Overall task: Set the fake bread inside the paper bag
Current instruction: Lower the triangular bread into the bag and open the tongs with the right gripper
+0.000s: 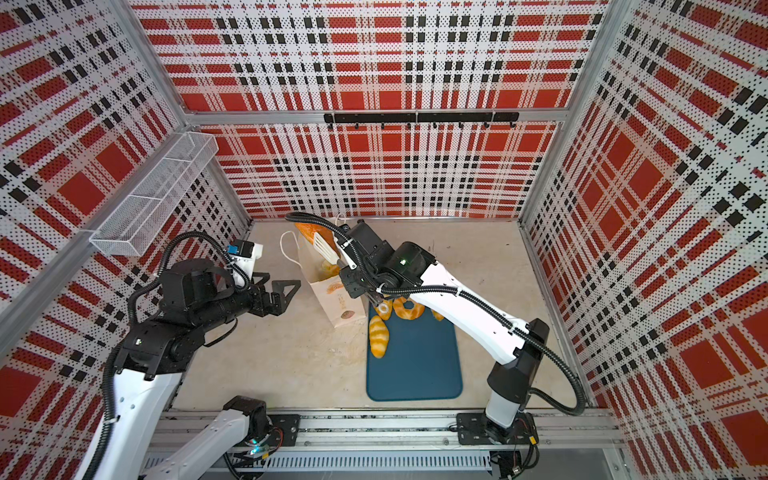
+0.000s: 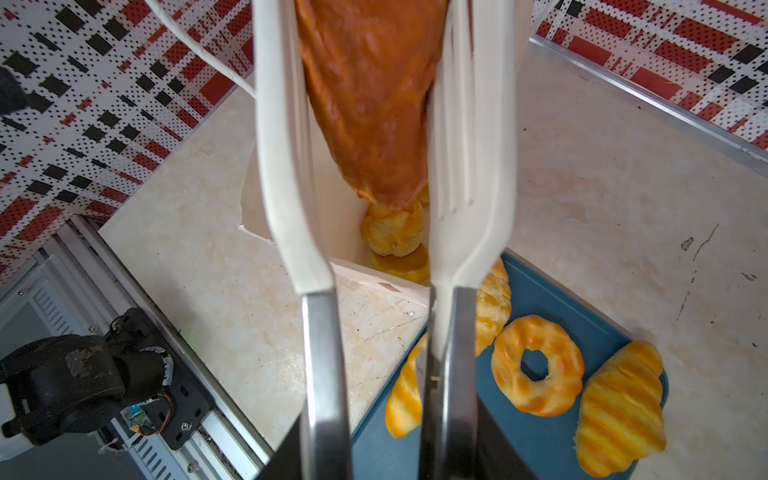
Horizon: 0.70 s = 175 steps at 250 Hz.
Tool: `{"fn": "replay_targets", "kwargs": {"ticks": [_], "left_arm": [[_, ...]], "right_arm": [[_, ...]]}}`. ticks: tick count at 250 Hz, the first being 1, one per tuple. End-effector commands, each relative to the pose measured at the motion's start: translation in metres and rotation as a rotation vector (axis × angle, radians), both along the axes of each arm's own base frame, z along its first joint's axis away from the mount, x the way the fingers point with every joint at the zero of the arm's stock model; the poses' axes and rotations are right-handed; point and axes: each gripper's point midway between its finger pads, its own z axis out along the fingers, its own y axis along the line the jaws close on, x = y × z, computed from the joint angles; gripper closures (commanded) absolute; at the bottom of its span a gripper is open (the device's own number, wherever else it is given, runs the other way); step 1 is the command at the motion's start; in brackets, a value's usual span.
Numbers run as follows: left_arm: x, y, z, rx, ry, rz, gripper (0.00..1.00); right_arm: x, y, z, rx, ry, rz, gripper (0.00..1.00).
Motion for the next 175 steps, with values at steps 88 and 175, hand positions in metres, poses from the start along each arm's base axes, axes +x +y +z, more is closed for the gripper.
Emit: {"fn": "replay_targets", "kwargs": {"ticks": [88,175], "left_arm": [[-0.004,0.001,0.003,-0.034,-0.005,0.011,0.01],[-0.017,0.006,0.000,-0.060,-0.013,0.040,0.01]], "right_arm": [[0.011,0.002,0.026,0.035,-0.077,-0.011,0.41],[-0.011,-0.023,0.043,0.044,-0.098,-0.015,0.40]]}}
